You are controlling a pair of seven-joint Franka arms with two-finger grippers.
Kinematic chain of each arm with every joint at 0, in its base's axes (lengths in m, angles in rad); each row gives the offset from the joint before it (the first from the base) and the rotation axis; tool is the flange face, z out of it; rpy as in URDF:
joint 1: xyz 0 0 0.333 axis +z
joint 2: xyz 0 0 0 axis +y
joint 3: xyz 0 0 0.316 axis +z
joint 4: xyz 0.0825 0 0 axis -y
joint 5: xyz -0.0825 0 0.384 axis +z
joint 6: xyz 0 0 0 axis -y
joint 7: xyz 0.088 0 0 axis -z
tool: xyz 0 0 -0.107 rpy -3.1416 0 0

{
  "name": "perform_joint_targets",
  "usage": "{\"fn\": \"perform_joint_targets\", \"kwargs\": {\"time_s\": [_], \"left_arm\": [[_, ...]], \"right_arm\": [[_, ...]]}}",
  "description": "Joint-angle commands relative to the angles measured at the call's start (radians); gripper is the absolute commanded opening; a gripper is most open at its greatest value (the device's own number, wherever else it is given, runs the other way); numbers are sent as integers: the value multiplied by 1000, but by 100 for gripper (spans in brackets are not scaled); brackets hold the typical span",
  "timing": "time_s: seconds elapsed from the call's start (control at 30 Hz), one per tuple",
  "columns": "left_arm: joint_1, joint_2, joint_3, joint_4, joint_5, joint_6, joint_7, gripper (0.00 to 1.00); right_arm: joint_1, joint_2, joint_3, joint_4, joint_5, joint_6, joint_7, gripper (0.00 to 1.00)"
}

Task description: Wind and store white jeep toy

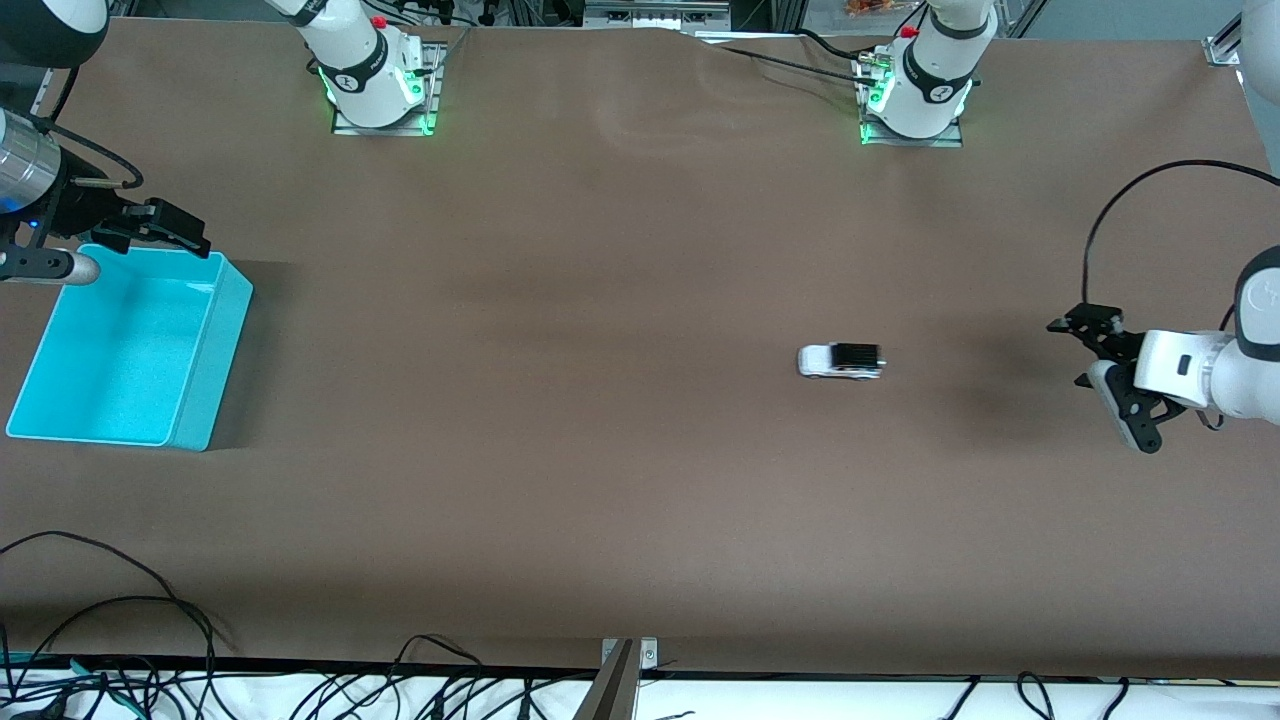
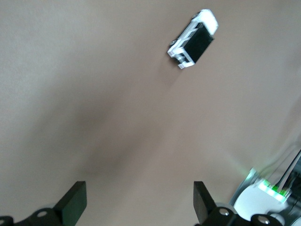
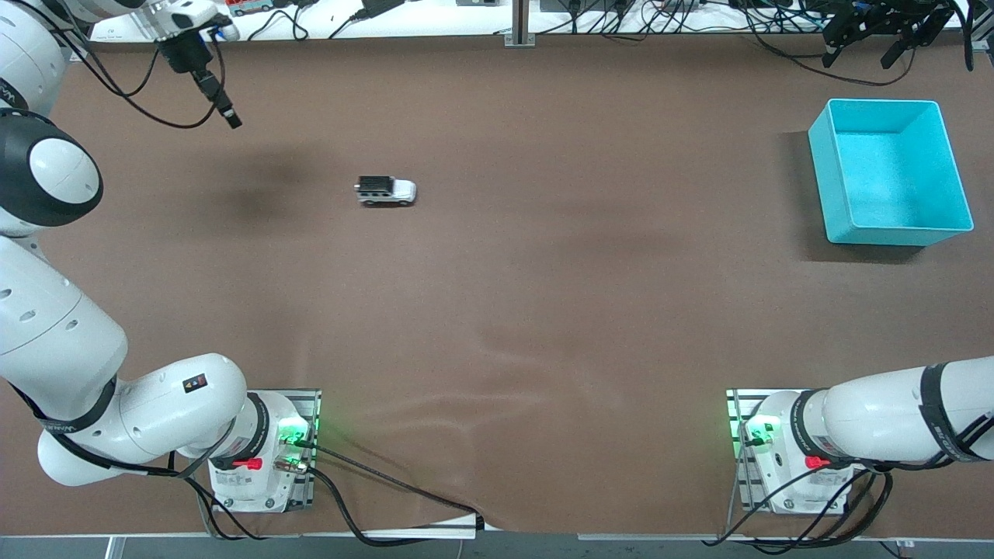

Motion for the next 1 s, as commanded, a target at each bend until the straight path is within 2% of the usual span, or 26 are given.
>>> {"fn": "perform_joint_targets", "kwargs": {"time_s": [0.0, 0.2, 0.5, 0.77, 0.87, 0.97], "left_arm": [[-6, -59, -67, -3, -4, -52, -198, 100], [-29, -103, -128, -8, -1, -98, -432, 100], [-115, -181, -133, -11, 16, -171, -738, 100], [-133, -264, -124, -43, 16, -195, -777, 100], [-159, -293, -90, -52, 27, -195, -772, 100], [-246, -335, 11, -71, 28, -185, -768, 100]], "right_arm": [[-2, 6, 0, 28, 8, -6, -7, 100], [4, 21, 3, 68, 0, -3, -2, 100], [6, 31, 3, 77, 11, -1, -4, 100], [10, 32, 9, 74, 10, -3, -4, 100], [16, 34, 9, 73, 11, -12, -4, 100], [20, 34, 9, 70, 11, -13, -2, 100]]}}
